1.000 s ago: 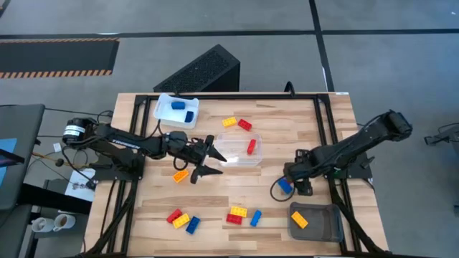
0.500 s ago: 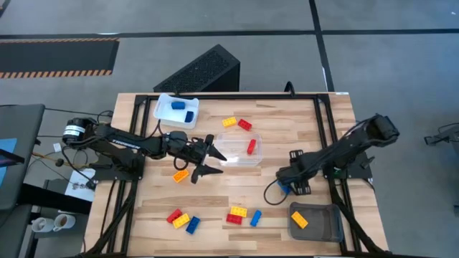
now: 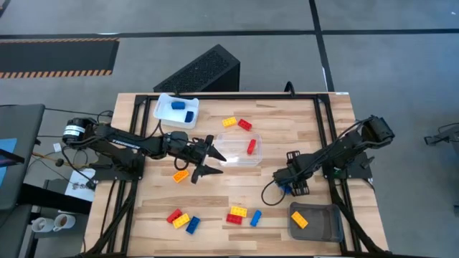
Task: Sort & place blocks by color
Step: Put the red game piece into the transparent bin
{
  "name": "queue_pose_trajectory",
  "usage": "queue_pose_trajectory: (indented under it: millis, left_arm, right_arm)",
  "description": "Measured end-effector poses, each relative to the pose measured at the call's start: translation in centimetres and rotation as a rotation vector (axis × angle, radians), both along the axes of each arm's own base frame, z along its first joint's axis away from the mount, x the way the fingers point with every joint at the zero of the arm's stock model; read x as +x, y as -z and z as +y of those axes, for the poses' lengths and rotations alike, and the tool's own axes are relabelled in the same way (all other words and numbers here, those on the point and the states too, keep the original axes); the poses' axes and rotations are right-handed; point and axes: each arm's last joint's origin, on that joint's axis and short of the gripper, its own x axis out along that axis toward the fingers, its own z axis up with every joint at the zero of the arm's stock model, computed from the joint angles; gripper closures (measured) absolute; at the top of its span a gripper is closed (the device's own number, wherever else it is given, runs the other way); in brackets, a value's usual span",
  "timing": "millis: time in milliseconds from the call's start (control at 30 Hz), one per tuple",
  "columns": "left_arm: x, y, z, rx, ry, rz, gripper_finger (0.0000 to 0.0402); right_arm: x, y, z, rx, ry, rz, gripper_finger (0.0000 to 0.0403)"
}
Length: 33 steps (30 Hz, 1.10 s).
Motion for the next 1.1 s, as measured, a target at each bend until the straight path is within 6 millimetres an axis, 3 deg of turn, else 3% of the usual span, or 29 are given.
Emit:
queue_pose_trajectory:
  millis: [467,600,800,967,1100]
  left_arm:
    - [-0.2,0.8,-0.7,-0.021,0.002,0.088,0.0178]
    - [-0.2,1.0,-1.4,0.015,-0.042,0.11,0.0178]
    - [-0.3,1.1,-1.8,0.057,-0.048,0.111,0.0178]
    - [-0.2,0.9,-1.7,0.077,-0.096,0.084,0.0178]
    - [-0.1,0.4,-1.7,0.071,-0.103,0.033,0.0178]
  right_arm:
    - [0.6,-0.1,-0.2,0.0,-0.043,-0.032,0.0117]
    - [0.5,-0.1,-0.2,0.0,-0.05,-0.024,0.0162]
    - [0.1,-0.1,-0.4,-0.022,-0.045,0.022,0.0283]
    - [0.3,-1.3,-1.1,-0.096,0.095,0.052,0.0284]
    - [0.9,-3.4,-1.5,-0.158,0.175,0.015,0.0284]
